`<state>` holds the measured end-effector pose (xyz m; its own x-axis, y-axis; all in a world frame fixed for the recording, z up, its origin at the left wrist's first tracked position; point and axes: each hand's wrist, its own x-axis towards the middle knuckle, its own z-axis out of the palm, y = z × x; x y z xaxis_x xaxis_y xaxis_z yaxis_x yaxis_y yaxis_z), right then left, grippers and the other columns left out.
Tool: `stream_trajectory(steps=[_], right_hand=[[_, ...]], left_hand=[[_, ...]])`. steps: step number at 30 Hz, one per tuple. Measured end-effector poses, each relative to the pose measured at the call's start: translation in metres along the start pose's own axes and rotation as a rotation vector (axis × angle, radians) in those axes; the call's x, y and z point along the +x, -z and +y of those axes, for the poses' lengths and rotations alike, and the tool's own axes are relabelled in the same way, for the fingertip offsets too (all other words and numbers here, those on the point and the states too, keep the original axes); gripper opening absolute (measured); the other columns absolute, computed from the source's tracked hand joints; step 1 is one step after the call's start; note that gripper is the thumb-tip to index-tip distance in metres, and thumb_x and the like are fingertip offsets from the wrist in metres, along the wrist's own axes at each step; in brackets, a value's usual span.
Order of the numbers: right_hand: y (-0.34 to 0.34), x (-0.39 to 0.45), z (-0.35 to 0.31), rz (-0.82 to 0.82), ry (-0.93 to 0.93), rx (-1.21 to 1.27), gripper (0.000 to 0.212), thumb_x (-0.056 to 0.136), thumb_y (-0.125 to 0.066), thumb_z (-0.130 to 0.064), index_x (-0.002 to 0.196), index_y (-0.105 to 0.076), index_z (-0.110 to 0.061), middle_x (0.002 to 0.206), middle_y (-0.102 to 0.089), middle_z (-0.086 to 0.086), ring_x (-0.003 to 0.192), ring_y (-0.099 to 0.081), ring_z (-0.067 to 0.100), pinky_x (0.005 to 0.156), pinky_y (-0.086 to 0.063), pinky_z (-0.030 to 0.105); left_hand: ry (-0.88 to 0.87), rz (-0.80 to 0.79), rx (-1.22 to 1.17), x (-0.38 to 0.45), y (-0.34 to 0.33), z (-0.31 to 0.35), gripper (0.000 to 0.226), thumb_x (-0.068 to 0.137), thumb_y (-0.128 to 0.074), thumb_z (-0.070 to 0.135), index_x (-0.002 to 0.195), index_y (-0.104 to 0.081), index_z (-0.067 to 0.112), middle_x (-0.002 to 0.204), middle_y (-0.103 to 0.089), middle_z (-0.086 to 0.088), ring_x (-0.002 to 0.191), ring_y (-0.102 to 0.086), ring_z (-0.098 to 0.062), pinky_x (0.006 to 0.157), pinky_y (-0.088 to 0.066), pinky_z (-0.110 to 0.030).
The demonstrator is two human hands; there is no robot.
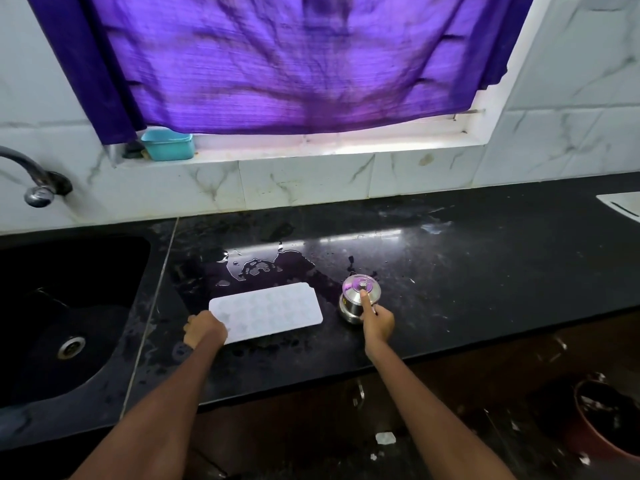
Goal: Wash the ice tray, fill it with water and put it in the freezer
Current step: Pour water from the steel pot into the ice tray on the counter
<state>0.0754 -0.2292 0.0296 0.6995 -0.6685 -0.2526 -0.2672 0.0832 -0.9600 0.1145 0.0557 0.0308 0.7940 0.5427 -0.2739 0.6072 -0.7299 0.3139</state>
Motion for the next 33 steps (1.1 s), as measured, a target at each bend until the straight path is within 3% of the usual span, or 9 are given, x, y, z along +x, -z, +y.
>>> stream_trajectory(steps=[6, 10, 14, 18, 24, 30, 33], right_hand=[[-0.004, 0.005, 0.008, 0.037, 0.024, 0.062, 0.042, 0.075, -0.074, -0.032, 0.047, -0.05, -0.011, 0.05, -0.048, 0.004, 0.053, -0.04, 0.012, 0.051, -0.033, 0.025], [-0.002, 0.014, 0.002, -0.023, 0.095, 0.002, 0.05, 0.076, -0.073, -0.031, 0.043, -0.039, -0.014, 0.046, -0.04, 0.002, 0.051, -0.034, 0.014, 0.053, -0.03, 0.028], [-0.002, 0.016, -0.015, -0.109, 0.161, -0.045, 0.05, 0.079, -0.07, -0.024, 0.044, -0.036, -0.014, 0.048, -0.036, 0.002, 0.051, -0.031, 0.012, 0.051, -0.027, 0.027], [-0.014, 0.01, -0.032, -0.189, 0.171, 0.037, 0.051, 0.081, -0.067, -0.012, 0.047, -0.03, -0.014, 0.044, -0.03, -0.006, 0.047, -0.025, 0.006, 0.047, -0.021, 0.024], [-0.063, -0.006, -0.052, -0.422, 0.181, 0.097, 0.051, 0.077, -0.071, -0.008, 0.046, -0.03, -0.017, 0.038, -0.024, -0.014, 0.044, -0.022, 0.004, 0.045, -0.018, 0.023], [-0.121, -0.029, -0.067, -0.584, 0.17, 0.04, 0.048, 0.075, -0.072, -0.012, 0.048, -0.033, -0.016, 0.053, -0.029, 0.0, 0.055, -0.028, 0.013, 0.052, -0.022, 0.027], [-0.143, -0.035, -0.068, -0.646, 0.158, -0.001, 0.045, 0.075, -0.072, -0.014, 0.048, -0.037, -0.013, 0.053, -0.032, 0.003, 0.054, -0.03, 0.014, 0.05, -0.024, 0.026]], left_hand=[[0.024, -0.043, -0.012, 0.014, 0.005, -0.005, 0.035, 0.091, -0.049, 0.006, 0.124, -0.058, 0.0, 0.13, -0.055, -0.02, 0.121, -0.053, -0.037, 0.099, -0.045, -0.042], [0.022, -0.073, -0.038, 0.013, 0.014, -0.007, 0.033, 0.093, -0.048, 0.009, 0.124, -0.056, 0.0, 0.131, -0.055, -0.019, 0.121, -0.054, -0.034, 0.098, -0.044, -0.039], [0.026, -0.104, -0.058, 0.012, 0.019, -0.013, 0.034, 0.095, -0.048, 0.016, 0.125, -0.056, 0.002, 0.133, -0.055, -0.017, 0.123, -0.054, -0.033, 0.1, -0.044, -0.038], [0.022, -0.127, -0.167, 0.019, 0.019, -0.019, 0.033, 0.091, -0.054, 0.023, 0.116, -0.063, 0.004, 0.123, -0.063, -0.016, 0.109, -0.064, -0.032, 0.095, -0.051, -0.039], [0.024, -0.2, -0.383, 0.024, 0.021, -0.028, 0.025, 0.083, -0.063, 0.017, 0.095, -0.072, -0.003, 0.102, -0.071, -0.019, 0.083, -0.071, -0.03, 0.069, -0.059, -0.033], [-0.004, -0.224, -0.528, 0.035, 0.016, -0.035, 0.021, 0.086, -0.063, 0.005, 0.1, -0.07, -0.007, 0.105, -0.07, -0.024, 0.095, -0.071, -0.034, 0.081, -0.059, -0.041], [-0.04, -0.244, -0.502, 0.042, 0.016, -0.038, 0.021, 0.089, -0.061, 0.008, 0.102, -0.07, -0.005, 0.091, -0.068, -0.016, 0.079, -0.071, -0.031, 0.077, -0.059, -0.035]])
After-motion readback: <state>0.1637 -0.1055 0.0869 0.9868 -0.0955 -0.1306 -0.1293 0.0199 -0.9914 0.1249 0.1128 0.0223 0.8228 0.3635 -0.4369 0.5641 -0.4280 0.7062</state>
